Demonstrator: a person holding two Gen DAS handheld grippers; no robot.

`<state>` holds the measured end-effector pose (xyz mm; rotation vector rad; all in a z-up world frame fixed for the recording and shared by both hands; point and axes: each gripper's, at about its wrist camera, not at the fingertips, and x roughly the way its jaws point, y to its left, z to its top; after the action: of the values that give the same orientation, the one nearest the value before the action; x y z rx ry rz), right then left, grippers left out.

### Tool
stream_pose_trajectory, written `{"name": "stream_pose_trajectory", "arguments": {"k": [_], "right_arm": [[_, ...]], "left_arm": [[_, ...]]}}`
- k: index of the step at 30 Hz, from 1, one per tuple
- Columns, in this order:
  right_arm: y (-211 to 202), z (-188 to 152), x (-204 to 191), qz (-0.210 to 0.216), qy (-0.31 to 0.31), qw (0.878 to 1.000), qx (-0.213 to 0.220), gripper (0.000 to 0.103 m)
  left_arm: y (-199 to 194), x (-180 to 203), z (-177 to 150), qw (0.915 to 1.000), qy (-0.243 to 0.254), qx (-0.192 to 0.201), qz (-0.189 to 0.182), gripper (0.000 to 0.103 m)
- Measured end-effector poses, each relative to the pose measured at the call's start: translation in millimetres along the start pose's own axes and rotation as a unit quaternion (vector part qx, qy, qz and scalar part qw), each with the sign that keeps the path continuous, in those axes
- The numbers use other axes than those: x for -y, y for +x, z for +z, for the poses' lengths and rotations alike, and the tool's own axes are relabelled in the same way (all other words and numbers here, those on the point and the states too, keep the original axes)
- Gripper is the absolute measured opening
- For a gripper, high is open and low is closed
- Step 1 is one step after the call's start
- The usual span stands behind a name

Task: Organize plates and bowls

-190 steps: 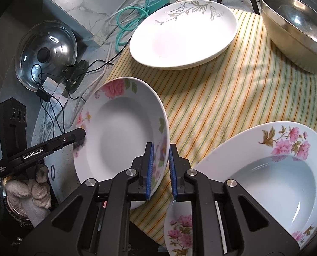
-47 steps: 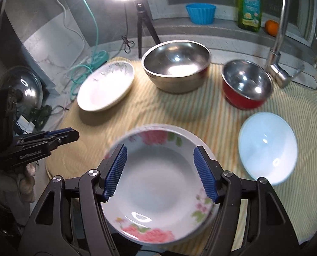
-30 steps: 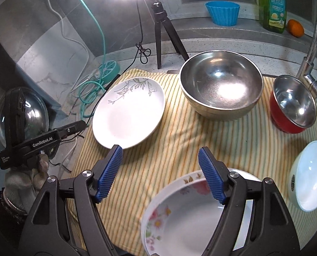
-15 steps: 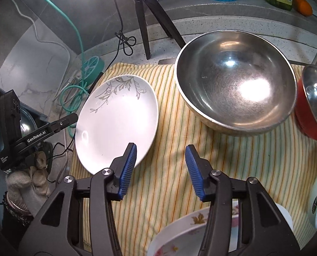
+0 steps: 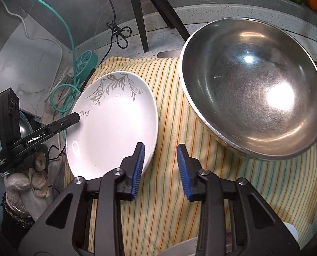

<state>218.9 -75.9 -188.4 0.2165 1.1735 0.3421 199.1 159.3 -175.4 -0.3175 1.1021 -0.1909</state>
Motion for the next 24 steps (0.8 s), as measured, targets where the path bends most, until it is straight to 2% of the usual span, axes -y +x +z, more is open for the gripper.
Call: {"name": "stream_pose_trajectory", "arguments": {"k": [13, 24], "right_arm": [[20.1, 6.0, -4.7, 0.018, -0.007, 1.0, -0.023, 0.01], [16.1, 3.7, -6.3, 0.012, -0.015, 0.999, -0.027, 0.009]], "left_arm": [[7.6, 4.2, 1.9, 0.9998, 0.012, -0.013, -0.004, 0.013], [5.8, 7.1, -0.3, 0.9998, 0.014, -0.014, -0.007, 0.013]]}}
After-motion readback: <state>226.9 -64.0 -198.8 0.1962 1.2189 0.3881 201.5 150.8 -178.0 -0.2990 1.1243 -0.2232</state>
